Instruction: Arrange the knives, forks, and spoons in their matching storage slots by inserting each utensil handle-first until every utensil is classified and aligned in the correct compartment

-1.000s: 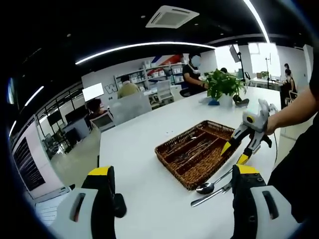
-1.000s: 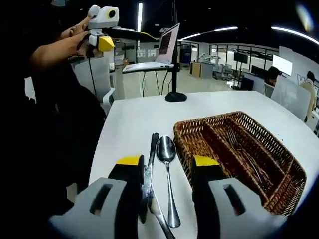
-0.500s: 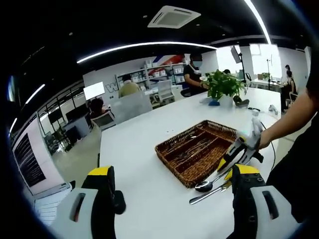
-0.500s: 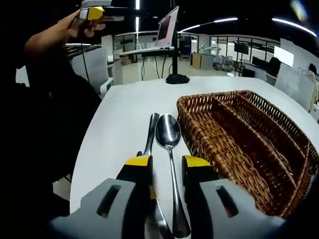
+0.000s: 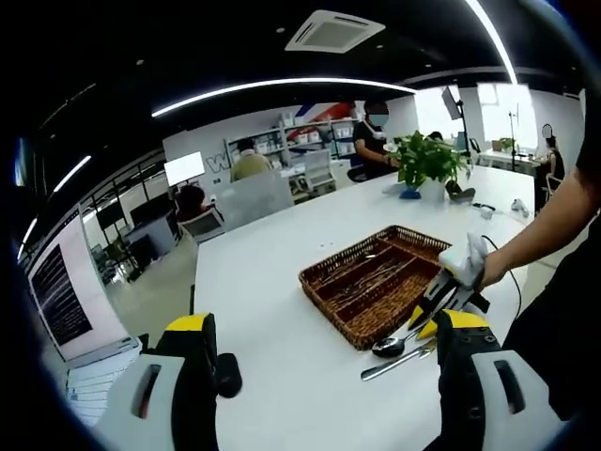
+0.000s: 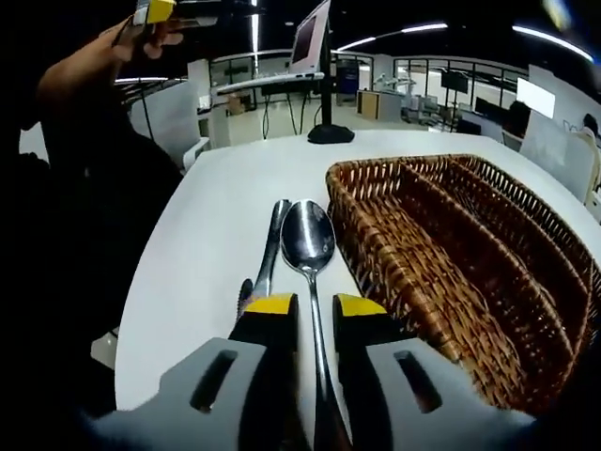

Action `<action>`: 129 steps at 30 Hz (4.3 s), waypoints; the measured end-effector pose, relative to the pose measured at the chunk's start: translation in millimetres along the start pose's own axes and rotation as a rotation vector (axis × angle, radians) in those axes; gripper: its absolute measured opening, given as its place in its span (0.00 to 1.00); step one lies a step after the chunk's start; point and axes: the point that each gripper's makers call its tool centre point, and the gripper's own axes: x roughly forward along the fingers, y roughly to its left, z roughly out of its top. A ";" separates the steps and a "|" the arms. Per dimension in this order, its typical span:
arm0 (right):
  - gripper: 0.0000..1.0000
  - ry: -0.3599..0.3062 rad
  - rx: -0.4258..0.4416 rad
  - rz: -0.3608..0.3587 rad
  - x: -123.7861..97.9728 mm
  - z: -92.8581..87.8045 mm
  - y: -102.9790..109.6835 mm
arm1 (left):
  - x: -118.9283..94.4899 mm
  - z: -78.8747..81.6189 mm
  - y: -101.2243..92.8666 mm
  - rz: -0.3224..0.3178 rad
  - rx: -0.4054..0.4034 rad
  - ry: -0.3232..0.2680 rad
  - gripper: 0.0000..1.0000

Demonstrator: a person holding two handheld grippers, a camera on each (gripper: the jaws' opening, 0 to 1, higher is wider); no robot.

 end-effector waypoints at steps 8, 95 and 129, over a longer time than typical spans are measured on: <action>0.02 0.024 -0.148 -0.008 7.2 2.5 0.3 | 2.8 0.3 -0.9 -0.004 -0.002 -0.002 1.00; 0.00 0.112 -0.323 -0.072 -186.3 123.1 -20.5 | 26.0 0.3 -37.0 -0.144 0.002 0.022 1.00; 0.00 0.111 -0.380 -0.096 -180.3 146.1 -90.1 | 35.5 7.4 -32.5 -0.136 0.021 0.011 1.00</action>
